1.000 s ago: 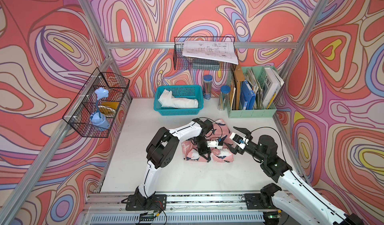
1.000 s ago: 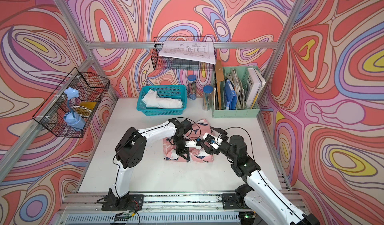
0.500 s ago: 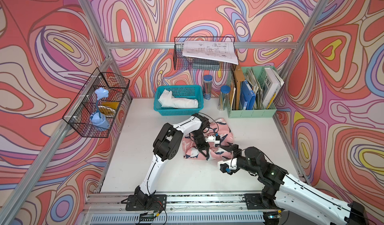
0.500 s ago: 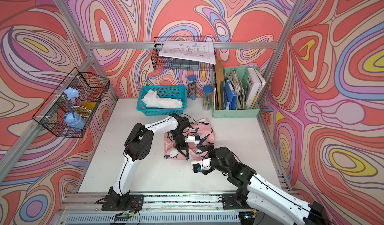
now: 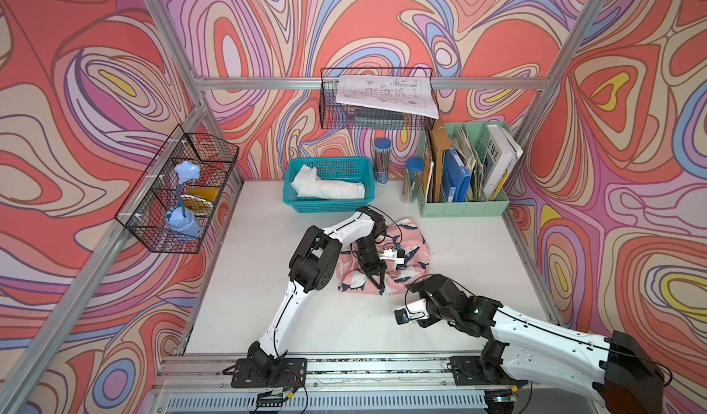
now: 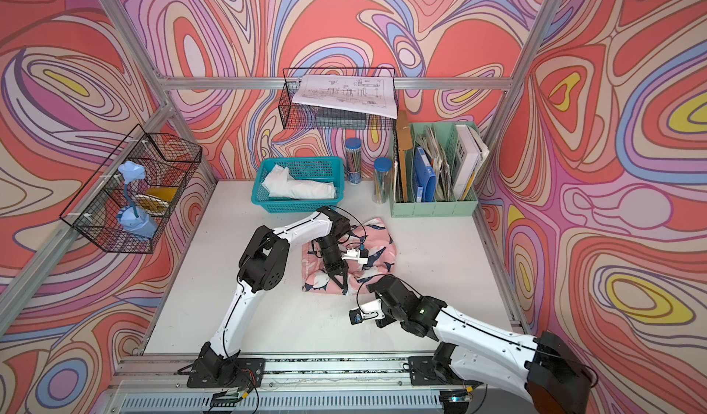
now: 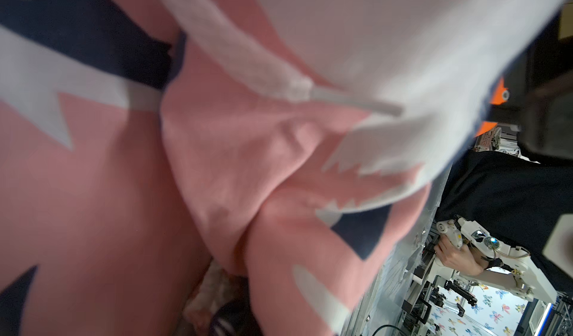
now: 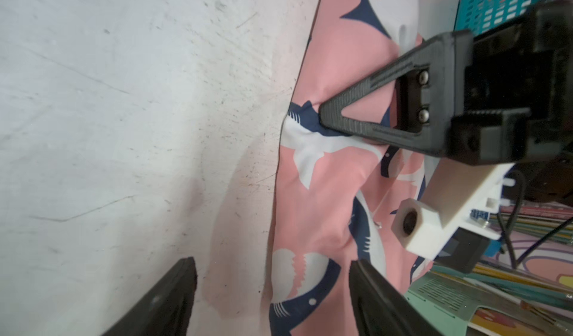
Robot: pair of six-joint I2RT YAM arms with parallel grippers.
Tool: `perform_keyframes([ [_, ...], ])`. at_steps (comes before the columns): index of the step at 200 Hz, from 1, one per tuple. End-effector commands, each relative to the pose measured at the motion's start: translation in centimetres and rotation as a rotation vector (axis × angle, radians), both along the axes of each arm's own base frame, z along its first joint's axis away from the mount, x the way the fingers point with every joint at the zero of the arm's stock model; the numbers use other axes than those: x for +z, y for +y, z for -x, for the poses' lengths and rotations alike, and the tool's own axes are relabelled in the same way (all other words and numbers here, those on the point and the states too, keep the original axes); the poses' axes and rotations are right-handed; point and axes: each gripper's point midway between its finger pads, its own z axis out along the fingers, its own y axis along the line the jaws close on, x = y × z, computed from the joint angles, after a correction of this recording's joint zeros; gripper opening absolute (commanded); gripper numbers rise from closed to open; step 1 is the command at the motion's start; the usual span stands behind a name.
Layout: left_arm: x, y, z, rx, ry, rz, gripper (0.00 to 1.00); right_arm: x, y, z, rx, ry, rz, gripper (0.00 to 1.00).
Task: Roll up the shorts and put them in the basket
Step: Roll the shorts at the center of the board.
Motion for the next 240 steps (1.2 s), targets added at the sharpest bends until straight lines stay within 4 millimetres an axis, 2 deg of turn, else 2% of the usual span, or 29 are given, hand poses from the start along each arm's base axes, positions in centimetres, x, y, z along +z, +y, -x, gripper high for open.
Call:
perform_keyframes([
  [1,-3.8,2.0,-0.7,-0.035,-0.03,-0.119,0.0,0.9,0.2,-2.3,-0.112,-0.065,-0.018,0.78],
  [49,-4.0,2.1,-0.6,-0.038,-0.019,-0.122,0.0,-0.3,-0.5,-4.0,-0.171,-0.121,0.054,0.74],
  [66,-4.2,2.1,-0.5,-0.038,-0.012,-0.123,0.0,-0.7,-0.7,-4.7,-0.205,-0.146,0.062,0.7],
  [107,-4.3,2.0,-0.4,-0.034,0.009,-0.121,0.0,-2.8,-0.9,-4.1,-0.187,-0.105,0.095,0.67],
  [129,-4.6,2.1,-0.4,-0.03,0.026,-0.133,0.0,-3.4,-0.6,-4.0,-0.182,-0.082,0.092,0.61],
  [173,-4.6,2.1,-0.6,-0.027,0.023,-0.131,0.0,-5.2,-0.3,-3.9,-0.212,-0.037,0.087,0.6],
  [204,-4.5,2.0,-0.6,-0.027,0.02,-0.129,0.0,-6.8,-0.8,-3.6,-0.228,-0.001,0.116,0.49],
  [240,-4.5,2.1,-0.6,-0.03,0.017,-0.131,0.0,-7.5,-0.7,-3.2,-0.23,0.031,0.117,0.39],
])
